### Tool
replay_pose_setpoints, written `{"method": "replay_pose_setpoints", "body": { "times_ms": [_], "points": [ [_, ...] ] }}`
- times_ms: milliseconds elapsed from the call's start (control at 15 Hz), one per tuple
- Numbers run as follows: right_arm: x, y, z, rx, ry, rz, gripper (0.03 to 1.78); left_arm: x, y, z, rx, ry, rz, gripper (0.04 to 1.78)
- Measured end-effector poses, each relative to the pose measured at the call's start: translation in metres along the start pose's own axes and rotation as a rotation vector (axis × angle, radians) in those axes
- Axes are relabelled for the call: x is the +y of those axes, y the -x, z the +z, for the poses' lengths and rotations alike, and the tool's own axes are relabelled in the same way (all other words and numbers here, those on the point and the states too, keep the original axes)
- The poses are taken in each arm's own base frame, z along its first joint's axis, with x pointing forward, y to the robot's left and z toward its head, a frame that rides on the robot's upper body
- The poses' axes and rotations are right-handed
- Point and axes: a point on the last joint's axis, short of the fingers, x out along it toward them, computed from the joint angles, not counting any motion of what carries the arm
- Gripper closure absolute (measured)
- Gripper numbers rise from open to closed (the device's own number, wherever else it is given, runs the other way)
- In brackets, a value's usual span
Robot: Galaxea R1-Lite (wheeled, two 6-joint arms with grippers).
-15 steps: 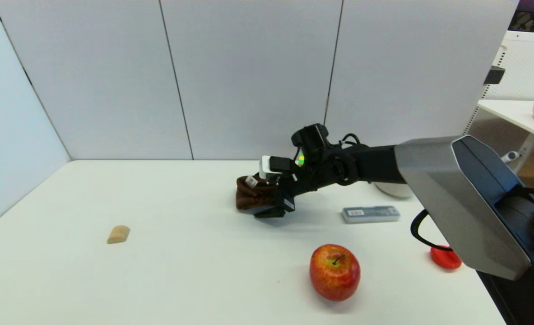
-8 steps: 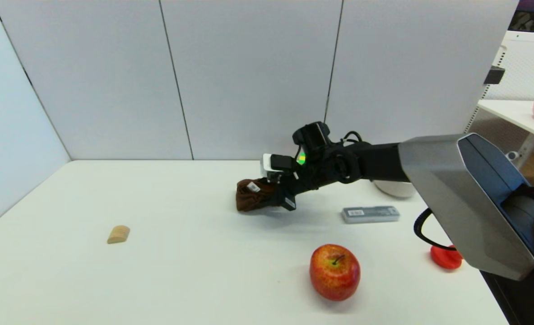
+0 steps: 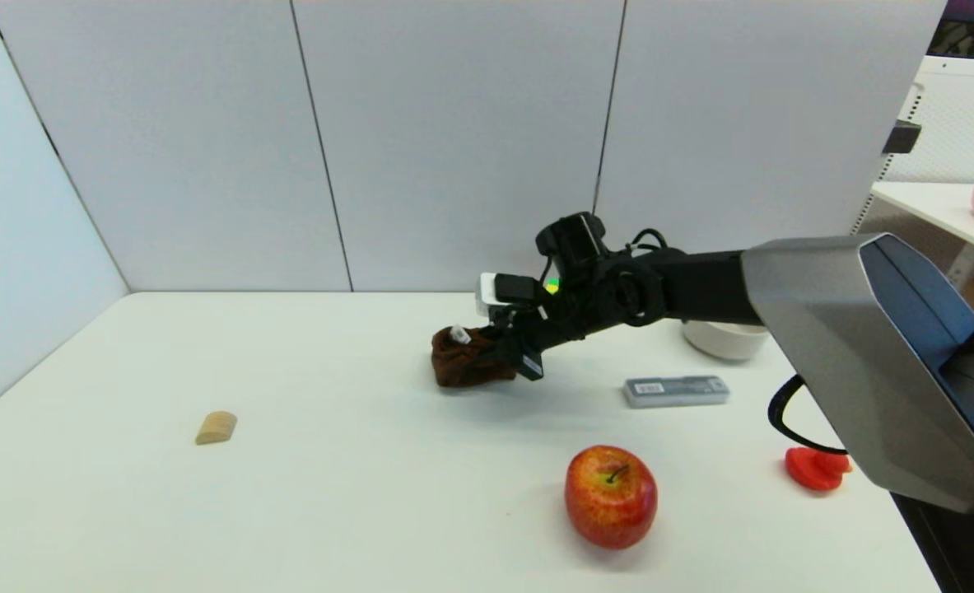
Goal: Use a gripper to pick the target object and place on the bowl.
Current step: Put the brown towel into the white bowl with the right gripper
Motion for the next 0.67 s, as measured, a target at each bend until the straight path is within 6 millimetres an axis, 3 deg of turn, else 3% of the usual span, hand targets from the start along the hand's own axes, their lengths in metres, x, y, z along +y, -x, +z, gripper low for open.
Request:
{"method": "replay_pose_setpoints", "body": {
  "times_ms": [400,667],
  "points": [
    [-0.008,0.027,0.025,-0.027,0.027,-0.054,1.54,0.000,0.000,0.000,0.000,0.000,0.000,0.11],
    [-0.012,0.059,0.037,-0.009,0.001,-0.065,1.54,0.000,0.000,0.000,0.000,0.000,0.000,0.11]
  ]
}}
